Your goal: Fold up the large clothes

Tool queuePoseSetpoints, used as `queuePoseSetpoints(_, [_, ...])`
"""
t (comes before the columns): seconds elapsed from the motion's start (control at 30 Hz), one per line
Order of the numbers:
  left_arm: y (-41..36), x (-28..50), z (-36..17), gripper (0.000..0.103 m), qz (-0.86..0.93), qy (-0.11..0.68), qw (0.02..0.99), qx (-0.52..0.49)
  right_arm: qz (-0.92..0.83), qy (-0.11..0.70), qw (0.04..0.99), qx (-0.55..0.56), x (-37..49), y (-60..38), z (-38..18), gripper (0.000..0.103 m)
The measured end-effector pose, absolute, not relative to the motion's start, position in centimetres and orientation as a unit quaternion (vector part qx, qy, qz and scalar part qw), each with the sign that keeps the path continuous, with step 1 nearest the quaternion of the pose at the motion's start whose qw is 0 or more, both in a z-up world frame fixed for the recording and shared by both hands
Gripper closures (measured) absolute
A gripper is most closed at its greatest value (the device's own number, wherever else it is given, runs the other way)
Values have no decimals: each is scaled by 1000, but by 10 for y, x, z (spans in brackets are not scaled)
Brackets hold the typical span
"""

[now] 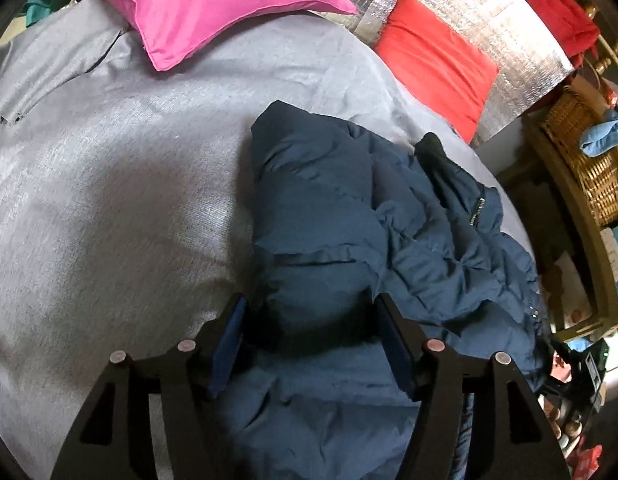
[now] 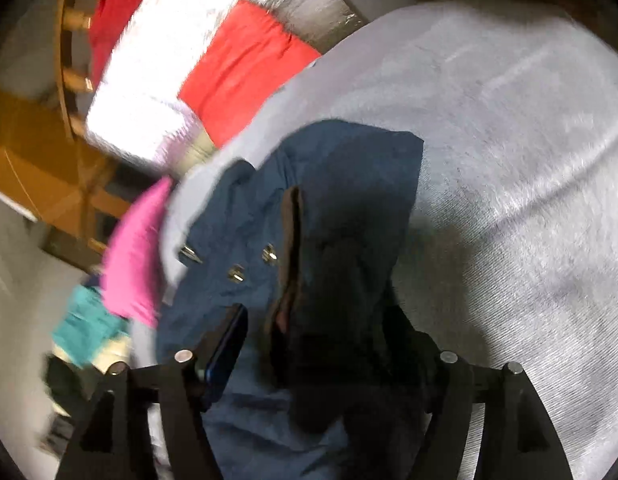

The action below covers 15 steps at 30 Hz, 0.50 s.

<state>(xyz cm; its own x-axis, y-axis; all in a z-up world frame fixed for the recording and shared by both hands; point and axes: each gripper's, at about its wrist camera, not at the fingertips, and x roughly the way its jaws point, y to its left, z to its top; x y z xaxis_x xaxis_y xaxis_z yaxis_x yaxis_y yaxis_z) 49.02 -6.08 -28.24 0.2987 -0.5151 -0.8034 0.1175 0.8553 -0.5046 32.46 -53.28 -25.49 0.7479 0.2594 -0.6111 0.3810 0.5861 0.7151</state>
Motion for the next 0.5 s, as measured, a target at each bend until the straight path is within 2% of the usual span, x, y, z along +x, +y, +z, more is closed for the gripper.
queuePoseSetpoints(0.1, [-58,492,-292,38,-208,564,773,-200,-22,357,800,483,328,-535,-270,29])
queuePoseSetpoints(0.13, [-64,495,-298,38,-211,567,771,-199,-14,368,795,482,332,-531,-276,45])
queuePoseSetpoints(0.2, [-68,494,-302,43,-214,562,775,-194,-20,389,805,448,341,-518,-278,51])
queuePoseSetpoints(0.23, [-69,494,-302,47,-215,559,777,-194,-25,391,814,429,343,-515,-273,58])
queuePoseSetpoints(0.3, [-72,496,-299,57,-222,551,780,-197,-37,391,826,405,347,-507,-260,63])
queuePoseSetpoints(0.4, [-80,497,-291,64,-219,538,793,-184,-63,364,862,347,350,-492,-234,65])
queuePoseSetpoints(0.5, [-86,497,-278,64,-216,520,808,-173,-75,329,886,319,353,-483,-215,65])
